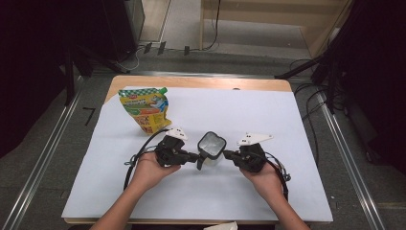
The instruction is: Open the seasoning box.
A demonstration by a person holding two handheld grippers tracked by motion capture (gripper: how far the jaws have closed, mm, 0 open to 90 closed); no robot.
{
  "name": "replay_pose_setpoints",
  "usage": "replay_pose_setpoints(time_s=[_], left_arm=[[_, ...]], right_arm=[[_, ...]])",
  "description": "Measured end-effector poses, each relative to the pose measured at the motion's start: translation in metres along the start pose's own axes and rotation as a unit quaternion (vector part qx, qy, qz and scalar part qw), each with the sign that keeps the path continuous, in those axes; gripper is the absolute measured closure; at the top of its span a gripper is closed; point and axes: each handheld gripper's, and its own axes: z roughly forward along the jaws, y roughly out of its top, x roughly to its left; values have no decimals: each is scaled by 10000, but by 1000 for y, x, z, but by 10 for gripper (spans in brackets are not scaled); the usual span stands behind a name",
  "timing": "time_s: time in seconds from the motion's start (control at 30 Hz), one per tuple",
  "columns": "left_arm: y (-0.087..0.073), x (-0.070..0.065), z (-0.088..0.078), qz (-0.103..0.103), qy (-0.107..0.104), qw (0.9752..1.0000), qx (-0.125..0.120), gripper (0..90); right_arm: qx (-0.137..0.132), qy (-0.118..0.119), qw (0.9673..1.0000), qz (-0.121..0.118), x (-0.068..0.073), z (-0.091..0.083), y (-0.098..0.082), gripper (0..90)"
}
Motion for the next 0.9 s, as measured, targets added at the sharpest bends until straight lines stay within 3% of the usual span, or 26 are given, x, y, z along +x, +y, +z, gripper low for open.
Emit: replay_pose_setpoints(time_s=[0.2, 0.27, 0.67, 0.9], left_arm=[[3, -8, 7, 103, 48, 9999, 14, 900], [4, -12, 10, 167, 45, 9998, 13, 900], [13, -35, 40, 349, -336, 9988, -25, 900], [16, -37, 41, 365, -486, 9981, 40, 900]], right_arm=[[-68, -122, 9999, 39, -4, 2, 1, 900], [-74, -198, 9996, 191, -7, 4, 3, 900], [-100, -372, 9988, 288, -18, 4, 5, 900], [-150, -367, 9983, 429, -20, -8, 1, 900]])
